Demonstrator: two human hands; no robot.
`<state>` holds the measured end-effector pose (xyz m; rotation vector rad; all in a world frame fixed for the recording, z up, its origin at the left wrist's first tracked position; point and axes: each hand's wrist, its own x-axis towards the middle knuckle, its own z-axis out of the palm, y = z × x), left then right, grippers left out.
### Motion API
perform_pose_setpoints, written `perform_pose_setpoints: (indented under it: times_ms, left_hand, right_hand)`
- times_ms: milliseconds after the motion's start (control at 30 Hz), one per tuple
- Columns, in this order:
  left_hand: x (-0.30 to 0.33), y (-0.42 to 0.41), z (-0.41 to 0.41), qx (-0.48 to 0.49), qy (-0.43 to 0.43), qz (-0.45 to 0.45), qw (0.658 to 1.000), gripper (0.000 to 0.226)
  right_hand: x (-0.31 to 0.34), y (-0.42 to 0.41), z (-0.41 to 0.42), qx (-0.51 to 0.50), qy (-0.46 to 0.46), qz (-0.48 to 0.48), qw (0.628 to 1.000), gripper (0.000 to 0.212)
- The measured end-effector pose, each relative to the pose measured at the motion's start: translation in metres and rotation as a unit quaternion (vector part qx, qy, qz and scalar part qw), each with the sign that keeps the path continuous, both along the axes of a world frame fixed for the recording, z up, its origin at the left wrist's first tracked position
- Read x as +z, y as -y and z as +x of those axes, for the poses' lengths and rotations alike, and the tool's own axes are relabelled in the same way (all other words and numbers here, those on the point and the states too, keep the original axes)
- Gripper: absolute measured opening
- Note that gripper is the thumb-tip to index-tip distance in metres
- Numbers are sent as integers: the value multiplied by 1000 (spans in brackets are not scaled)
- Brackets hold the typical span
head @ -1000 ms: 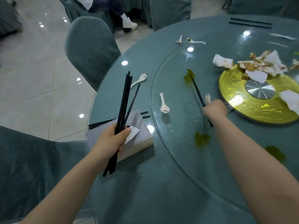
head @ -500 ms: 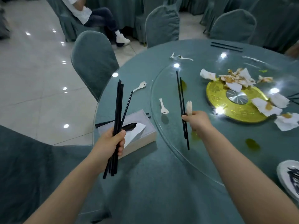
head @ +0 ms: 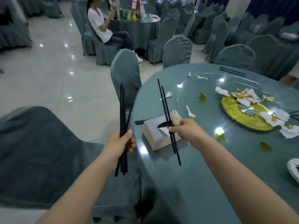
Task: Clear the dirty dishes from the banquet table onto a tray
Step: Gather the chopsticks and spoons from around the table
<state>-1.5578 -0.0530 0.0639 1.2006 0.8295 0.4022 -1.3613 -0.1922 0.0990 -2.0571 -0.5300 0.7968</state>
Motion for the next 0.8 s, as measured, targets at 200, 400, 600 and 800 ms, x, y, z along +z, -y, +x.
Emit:
perform_pose_setpoints:
  times_ms: [200,400,600,800]
  left_hand:
    - [-10,-12,-40,23,6,1,1000,13]
    - [-11,-11,-44,92,58,-123,986,15]
    - [-13,-16,-39,124,54,-164,977,23]
    - [-20,-27,-20,111,22,-176,978,22]
  right_hand:
    - [4,-38,-96,61,22,-21,998,29]
    - [-6,-62,-145,84,16,-19,996,26]
    - [-14,-77,-149,88,70,-68,991,37]
    - [-22,-86,-126,124,81,-83,985,50]
